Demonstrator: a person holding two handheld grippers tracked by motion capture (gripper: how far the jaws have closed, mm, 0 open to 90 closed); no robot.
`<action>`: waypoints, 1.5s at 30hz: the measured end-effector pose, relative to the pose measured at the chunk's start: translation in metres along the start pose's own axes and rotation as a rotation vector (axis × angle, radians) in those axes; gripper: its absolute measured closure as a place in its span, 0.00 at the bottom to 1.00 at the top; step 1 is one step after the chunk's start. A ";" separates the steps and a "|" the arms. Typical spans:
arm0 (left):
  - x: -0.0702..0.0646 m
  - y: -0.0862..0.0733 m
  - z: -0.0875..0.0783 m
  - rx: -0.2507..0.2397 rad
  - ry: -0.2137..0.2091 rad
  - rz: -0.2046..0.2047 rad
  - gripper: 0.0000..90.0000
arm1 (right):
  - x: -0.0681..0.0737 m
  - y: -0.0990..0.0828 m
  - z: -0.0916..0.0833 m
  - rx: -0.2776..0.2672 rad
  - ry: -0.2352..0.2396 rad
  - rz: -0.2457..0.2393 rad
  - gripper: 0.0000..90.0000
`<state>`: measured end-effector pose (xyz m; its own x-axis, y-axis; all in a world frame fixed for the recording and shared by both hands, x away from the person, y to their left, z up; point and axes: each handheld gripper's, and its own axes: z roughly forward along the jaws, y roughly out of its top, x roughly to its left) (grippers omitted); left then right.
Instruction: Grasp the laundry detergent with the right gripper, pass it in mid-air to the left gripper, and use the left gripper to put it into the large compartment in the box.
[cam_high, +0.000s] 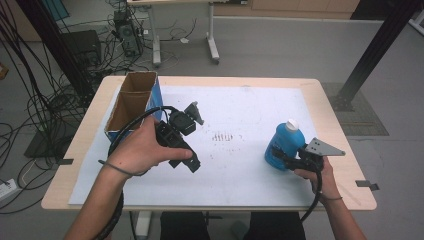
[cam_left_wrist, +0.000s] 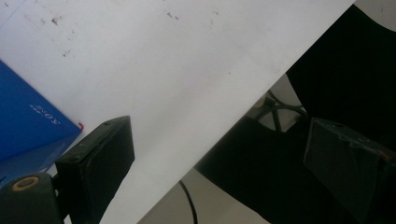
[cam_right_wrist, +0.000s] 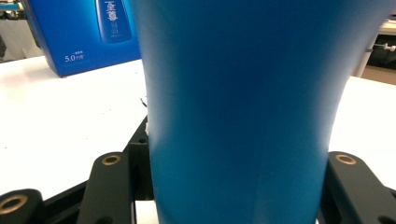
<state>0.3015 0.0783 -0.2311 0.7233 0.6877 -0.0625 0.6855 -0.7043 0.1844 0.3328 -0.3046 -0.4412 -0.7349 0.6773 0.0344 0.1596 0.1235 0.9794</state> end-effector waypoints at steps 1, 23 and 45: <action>0.000 0.000 0.000 -0.001 0.003 -0.002 0.10 | 0.000 0.000 0.000 0.001 0.001 -0.002 0.49; -0.003 0.004 -0.006 -0.003 0.002 0.006 0.10 | 0.000 0.000 0.000 -0.002 0.003 -0.004 0.49; -0.003 0.009 -0.005 -0.003 0.003 0.015 0.10 | 0.000 -0.001 0.000 -0.007 0.000 -0.002 0.49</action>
<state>0.3050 0.0711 -0.2248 0.7335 0.6774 -0.0565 0.6741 -0.7142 0.1886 0.3327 -0.3048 -0.4419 -0.7353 0.6769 0.0322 0.1534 0.1199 0.9809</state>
